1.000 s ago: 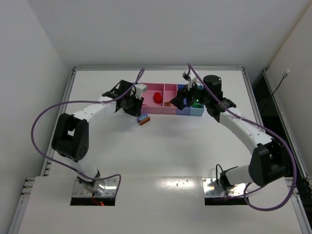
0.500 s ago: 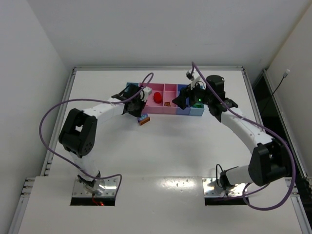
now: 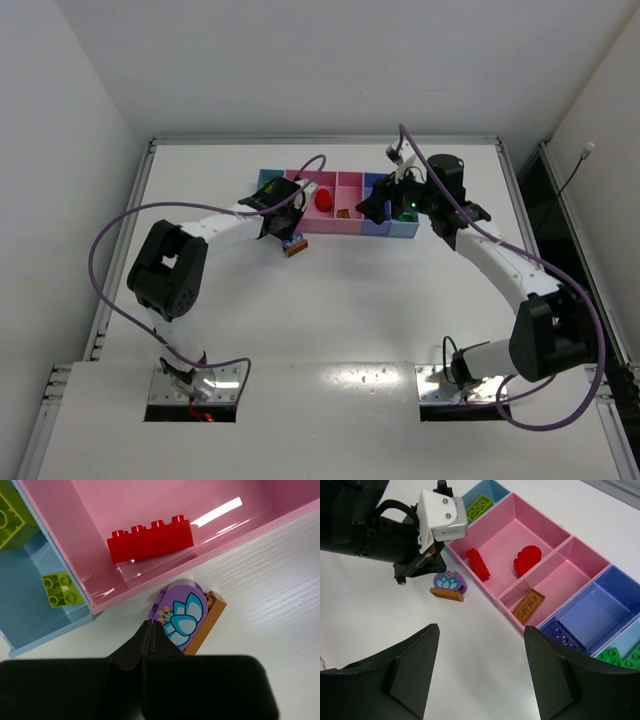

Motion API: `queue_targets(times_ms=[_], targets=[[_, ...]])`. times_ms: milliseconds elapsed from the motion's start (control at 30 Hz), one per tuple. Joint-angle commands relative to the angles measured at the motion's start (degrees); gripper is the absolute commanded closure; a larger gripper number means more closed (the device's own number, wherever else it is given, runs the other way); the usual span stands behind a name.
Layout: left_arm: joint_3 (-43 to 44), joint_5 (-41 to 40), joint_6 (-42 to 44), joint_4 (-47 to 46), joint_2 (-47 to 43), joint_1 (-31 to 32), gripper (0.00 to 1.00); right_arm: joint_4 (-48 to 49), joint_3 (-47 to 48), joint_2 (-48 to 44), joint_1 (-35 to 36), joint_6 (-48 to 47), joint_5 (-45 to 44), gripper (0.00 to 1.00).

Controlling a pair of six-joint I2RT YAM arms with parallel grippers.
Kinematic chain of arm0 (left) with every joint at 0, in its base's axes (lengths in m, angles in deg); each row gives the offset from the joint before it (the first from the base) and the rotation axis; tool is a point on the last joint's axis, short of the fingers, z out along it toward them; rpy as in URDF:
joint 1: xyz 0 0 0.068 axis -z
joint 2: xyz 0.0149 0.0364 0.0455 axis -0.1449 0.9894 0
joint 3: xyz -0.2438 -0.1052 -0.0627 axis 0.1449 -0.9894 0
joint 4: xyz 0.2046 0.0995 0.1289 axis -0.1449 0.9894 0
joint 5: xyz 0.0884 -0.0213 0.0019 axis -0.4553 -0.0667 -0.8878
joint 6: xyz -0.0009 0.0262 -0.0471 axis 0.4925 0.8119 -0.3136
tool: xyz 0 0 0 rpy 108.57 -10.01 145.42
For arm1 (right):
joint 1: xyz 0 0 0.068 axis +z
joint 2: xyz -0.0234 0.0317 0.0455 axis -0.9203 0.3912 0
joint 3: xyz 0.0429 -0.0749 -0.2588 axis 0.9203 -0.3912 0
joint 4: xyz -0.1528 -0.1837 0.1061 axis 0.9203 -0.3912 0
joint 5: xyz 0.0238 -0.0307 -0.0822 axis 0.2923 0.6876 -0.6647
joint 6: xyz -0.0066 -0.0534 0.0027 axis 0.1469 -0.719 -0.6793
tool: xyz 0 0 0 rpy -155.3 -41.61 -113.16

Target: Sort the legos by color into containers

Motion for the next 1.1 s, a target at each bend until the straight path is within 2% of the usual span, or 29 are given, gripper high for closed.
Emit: queue_targets(times_ms=[0, 533, 767, 1067], targets=[[-0.77, -2.13, 1.45, -2.09, 0.51, 1.02, 1.0, 2.5, -0.13, -0.73, -0.54, 0.94, 1.95, 0.29], [-4.63, -3.19, 4.35, -4.99, 0.51, 1.55, 1.0, 3.02, -0.13, -0.2, -1.6, 1.47, 3.72, 0.3], [-5.42, 3.13, 3.74, -3.15, -0.71, 4.18, 1.0, 2.5, -0.13, 0.32, -1.6, 1.47, 3.19, 0.3], [-8.5, 11.4, -1.45, -1.92, -3.71, 7.44, 1.0, 2.5, -0.13, 0.32, -2.13, 2.09, 2.66, 0.3]])
